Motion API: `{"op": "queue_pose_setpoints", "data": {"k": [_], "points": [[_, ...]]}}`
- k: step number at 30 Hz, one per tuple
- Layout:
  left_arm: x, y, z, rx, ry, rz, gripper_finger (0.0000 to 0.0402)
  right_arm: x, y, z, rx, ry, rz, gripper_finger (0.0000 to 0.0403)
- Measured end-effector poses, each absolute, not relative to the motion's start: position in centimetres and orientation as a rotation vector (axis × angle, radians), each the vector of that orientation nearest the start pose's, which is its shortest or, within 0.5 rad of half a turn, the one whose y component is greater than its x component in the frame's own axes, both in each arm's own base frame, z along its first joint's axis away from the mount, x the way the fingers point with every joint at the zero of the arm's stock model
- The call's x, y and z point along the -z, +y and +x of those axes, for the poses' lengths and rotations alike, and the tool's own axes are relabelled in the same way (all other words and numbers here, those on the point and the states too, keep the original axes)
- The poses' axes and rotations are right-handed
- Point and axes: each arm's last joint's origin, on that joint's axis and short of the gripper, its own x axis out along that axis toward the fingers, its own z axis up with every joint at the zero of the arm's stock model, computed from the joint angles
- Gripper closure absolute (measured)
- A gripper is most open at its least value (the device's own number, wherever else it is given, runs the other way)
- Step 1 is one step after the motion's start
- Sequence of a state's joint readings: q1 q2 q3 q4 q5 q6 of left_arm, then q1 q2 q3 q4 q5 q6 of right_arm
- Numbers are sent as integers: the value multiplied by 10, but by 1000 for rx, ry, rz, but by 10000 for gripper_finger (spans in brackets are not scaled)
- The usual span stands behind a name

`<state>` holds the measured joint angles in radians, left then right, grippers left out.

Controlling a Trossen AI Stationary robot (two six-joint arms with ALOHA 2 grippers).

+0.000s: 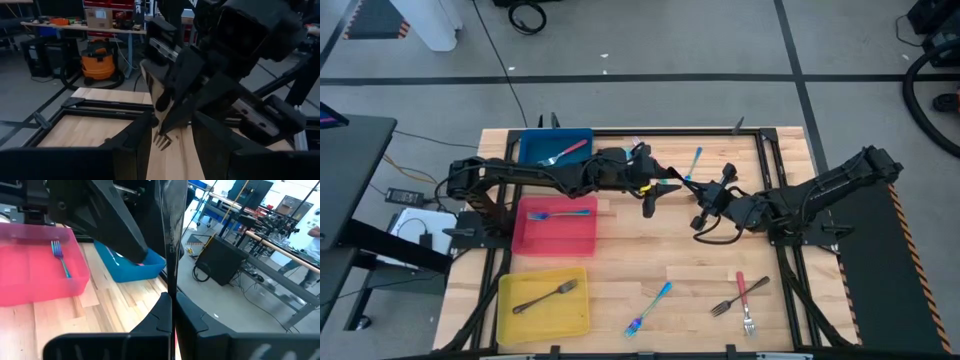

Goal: Sort silverware by color (type)
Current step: Put the black fork into the yellow bin

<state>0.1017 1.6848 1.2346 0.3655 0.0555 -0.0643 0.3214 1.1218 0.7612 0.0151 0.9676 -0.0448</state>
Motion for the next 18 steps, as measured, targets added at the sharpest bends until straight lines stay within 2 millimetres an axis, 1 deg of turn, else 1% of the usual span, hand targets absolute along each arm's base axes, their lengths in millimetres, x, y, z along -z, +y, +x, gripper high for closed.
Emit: {"op": "queue_pose_setpoints", "data": {"k": [4, 9, 18], "points": [[-305, 39, 391, -51, 83, -79, 262, -282, 52, 231, 634, 297, -256, 394], [-306, 40, 391, -61, 70, -77, 262, -283, 53, 233, 578, 284, -237, 394], [-308, 46, 391, -76, 54, -78, 263, -283, 54, 233, 542, 287, -229, 394]]}}
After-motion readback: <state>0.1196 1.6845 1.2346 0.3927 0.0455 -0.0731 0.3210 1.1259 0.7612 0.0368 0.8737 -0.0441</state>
